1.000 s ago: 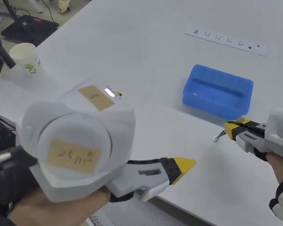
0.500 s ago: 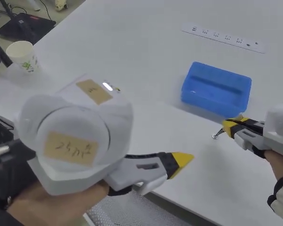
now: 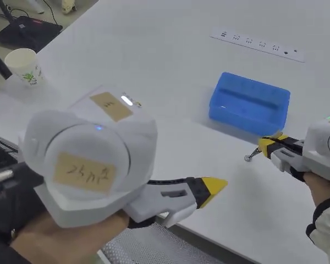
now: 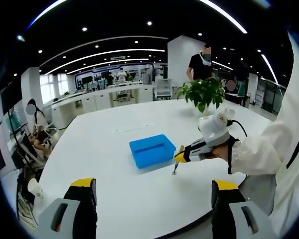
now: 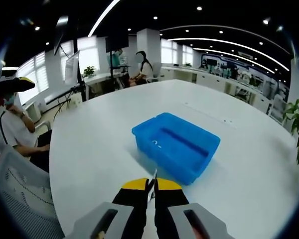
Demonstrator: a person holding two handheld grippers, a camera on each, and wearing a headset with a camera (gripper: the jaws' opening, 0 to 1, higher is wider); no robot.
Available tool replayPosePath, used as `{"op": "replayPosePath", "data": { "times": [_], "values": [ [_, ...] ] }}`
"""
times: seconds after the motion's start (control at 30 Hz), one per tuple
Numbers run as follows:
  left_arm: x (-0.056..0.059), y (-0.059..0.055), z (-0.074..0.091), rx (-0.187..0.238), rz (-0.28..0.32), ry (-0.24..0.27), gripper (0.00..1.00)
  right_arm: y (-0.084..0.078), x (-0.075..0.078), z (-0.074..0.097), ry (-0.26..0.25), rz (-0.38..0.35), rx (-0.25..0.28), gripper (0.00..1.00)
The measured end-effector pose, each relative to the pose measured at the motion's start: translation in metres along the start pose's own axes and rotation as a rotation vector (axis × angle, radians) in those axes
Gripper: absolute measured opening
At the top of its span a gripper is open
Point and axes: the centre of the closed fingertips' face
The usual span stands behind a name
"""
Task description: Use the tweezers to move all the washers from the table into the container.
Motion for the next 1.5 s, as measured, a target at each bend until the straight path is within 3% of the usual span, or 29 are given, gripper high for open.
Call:
{"op": "replayPosePath", "data": {
  "times": [0.23, 0.8, 1.5],
  "values": [
    [-0.004, 0.003, 0.005, 0.009, -0.006, 0.014, 0.98, 0.001, -0.002, 0.001, 0.015, -0.017, -0.014, 0.0],
    [-0.005, 0.016, 0.005, 0.039, -0.035, 0.004, 0.98, 0.023, 0.008, 0.024, 0.006, -0.007, 0.009, 0.0],
    [-0.003, 0.001, -0.015, 0.016, -0.076, -0.024, 0.99, 0.069, 0.018, 0.036, -0.006, 0.042, 0.07, 0.0]
  ]
}}
Point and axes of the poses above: the centre of the closed fingertips' face, and the gripper's own axes: z roughly backward along the fingers, x roughly to its right, y roughly out of its top, and after that the axes turned 3 degrees about -x, right-handed
